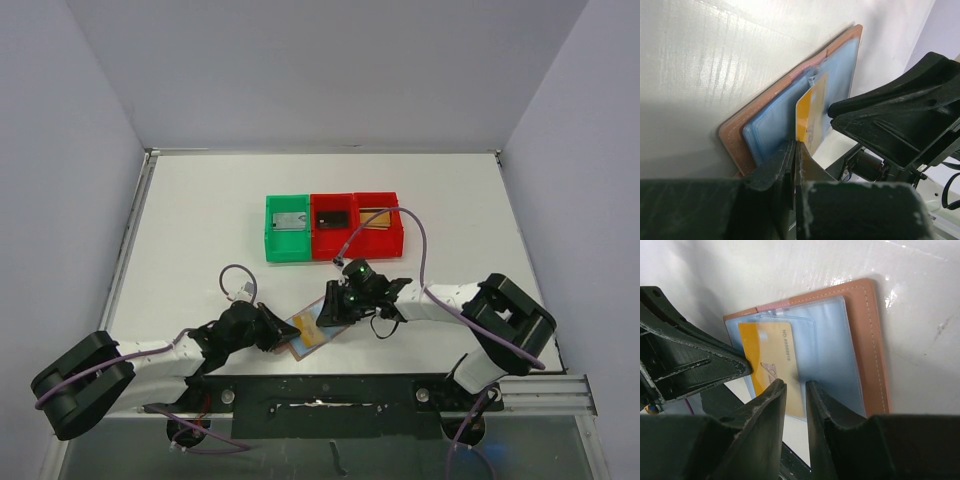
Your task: Take the credit cards out of the card holder
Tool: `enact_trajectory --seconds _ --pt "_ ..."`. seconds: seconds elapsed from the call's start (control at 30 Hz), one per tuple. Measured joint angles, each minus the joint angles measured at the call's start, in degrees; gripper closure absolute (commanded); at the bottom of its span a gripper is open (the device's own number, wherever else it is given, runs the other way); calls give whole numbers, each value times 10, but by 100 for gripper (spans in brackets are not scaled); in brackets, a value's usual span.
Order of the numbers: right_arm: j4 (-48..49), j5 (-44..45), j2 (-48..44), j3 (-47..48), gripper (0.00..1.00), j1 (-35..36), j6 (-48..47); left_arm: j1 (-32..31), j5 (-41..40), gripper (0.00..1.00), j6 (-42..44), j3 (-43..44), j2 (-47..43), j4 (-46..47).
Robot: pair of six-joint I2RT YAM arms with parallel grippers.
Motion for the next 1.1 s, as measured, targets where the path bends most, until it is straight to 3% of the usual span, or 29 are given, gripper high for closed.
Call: enact_trajectory --seconds 0.37,0.53,0.73,0.8,0.97,1.1 --pt "6 -12 25 16 74 9 -10 0 0 100 0 0 2 0" --pt "7 -46 58 31 76 -6 5 0 0 78 2 2 4 -1" --pt "40 -61 60 12 78 -15 26 0 2 73 -7 2 29 43" --pt "54 -67 60 4 77 -19 31 0 3 75 -13 2 50 70" --pt "68 -73 60 -4 78 -22 37 0 9 99 -21 3 97 117" --pt "67 -68 56 -6 78 -23 38 0 7 100 -30 11 88 99"
